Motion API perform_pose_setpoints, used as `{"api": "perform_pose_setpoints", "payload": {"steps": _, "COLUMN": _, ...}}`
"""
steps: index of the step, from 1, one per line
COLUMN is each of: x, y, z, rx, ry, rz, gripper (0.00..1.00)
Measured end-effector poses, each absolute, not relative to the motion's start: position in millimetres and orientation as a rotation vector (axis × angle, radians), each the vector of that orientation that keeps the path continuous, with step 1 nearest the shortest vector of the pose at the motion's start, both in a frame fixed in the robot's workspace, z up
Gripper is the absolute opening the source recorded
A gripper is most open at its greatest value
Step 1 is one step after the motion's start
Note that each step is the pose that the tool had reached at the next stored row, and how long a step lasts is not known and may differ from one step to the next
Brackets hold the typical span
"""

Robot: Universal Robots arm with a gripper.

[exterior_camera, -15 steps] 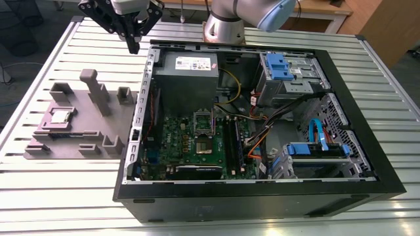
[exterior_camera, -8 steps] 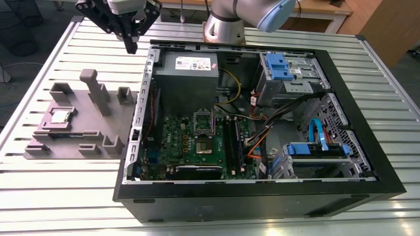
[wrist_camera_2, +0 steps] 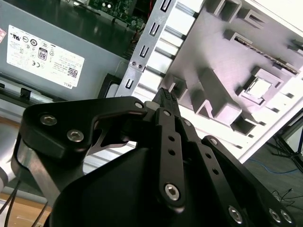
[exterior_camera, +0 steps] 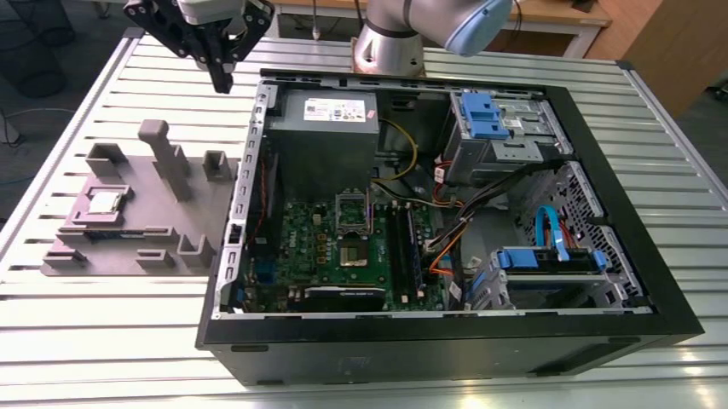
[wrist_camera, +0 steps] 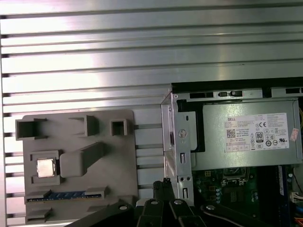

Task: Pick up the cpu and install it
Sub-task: 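Reach for the cpu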

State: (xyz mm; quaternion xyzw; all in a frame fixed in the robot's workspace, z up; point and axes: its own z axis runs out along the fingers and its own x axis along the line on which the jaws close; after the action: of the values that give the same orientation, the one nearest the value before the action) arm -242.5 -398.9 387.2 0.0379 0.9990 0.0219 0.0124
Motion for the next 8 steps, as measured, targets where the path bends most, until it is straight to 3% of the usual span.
{"api": "perform_pose_setpoints", "payload": {"steps": 8, "x": -248.1, "y": -399.0, "z": 387.1, "rx": 0.118, "ry": 3.114, "rz": 0.068, "gripper": 0.10}}
